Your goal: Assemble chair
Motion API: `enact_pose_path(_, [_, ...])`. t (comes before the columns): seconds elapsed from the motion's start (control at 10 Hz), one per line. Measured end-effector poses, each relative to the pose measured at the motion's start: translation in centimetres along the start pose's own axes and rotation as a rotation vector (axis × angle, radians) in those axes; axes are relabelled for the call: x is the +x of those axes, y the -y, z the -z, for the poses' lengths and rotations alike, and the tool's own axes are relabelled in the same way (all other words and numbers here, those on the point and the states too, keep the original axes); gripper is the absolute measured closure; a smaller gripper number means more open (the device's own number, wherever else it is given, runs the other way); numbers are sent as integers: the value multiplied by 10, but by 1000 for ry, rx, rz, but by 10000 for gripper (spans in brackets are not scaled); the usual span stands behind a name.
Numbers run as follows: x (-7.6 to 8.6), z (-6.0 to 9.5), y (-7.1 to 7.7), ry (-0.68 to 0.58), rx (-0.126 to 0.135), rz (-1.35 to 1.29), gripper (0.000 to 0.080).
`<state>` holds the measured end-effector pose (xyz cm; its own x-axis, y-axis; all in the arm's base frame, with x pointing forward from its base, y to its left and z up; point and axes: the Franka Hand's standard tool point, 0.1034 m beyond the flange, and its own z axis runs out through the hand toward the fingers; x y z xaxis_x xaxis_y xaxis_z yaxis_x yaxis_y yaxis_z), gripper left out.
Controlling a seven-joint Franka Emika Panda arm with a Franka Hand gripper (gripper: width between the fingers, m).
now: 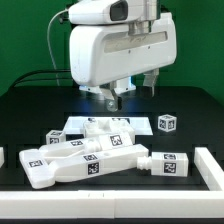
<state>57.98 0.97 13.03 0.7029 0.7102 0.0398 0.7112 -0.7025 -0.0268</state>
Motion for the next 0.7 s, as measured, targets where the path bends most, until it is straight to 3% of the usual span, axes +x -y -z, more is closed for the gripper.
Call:
enact_pose_path(0.4, [3, -3, 3, 4, -3, 18, 150])
enact_pose_path(0.6, [30, -16, 25, 9, -9, 106, 150])
enact_pose_path(0.7, [43, -23, 39, 18, -23, 170, 150])
